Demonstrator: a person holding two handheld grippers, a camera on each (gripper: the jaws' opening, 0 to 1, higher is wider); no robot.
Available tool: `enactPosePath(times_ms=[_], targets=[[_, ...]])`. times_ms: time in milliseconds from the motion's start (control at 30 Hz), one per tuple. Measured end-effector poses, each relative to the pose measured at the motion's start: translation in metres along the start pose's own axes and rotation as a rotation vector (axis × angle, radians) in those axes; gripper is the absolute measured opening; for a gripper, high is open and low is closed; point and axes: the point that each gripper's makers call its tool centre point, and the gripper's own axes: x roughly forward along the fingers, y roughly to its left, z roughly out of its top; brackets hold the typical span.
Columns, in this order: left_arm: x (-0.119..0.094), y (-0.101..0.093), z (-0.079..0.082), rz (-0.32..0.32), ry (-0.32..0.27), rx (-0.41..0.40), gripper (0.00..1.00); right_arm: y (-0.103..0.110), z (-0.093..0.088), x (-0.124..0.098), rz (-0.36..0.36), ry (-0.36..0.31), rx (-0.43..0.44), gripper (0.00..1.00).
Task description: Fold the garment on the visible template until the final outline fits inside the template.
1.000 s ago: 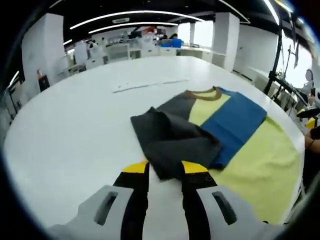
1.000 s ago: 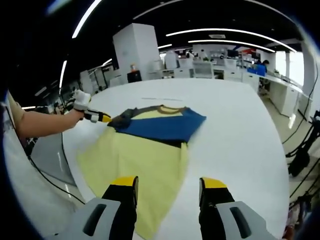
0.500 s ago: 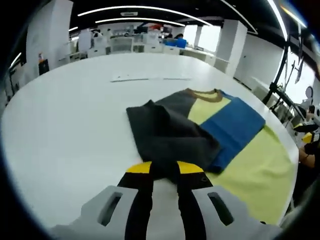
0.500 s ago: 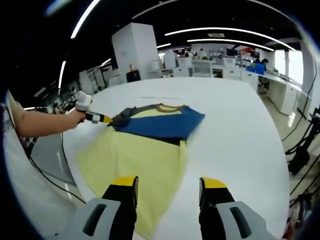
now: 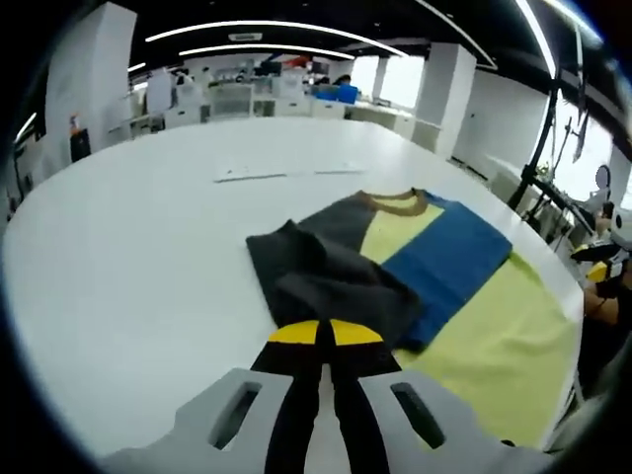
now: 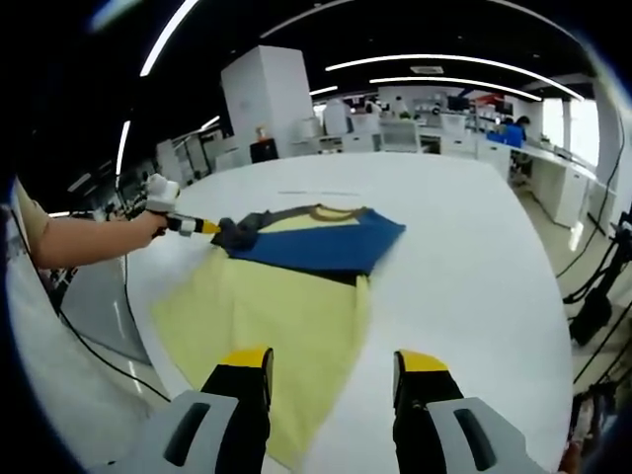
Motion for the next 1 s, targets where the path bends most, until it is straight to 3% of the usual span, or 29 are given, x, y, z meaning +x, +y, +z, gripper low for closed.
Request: enactPosePath(times_ms=[433, 600, 1000], targets=[[-0.021, -0.014, 0.058, -0.023, -0.112, 0.081, 0.0, 0.001, 0.004, 0.002, 0.011, -0.004, -0.013, 0.46], [-0.02, -0.026, 0.068, -0.033, -0.111, 0.13, 0.0, 0.0, 0.004, 0.001, 0.013, -0.005, -0.013, 0.46], [-0.011, -0.051, 0.091, -0.071, -0.137, 0.162, 0.0, 0.001, 0.001, -0.005, 0.023, -0.021, -0.004, 0.47]])
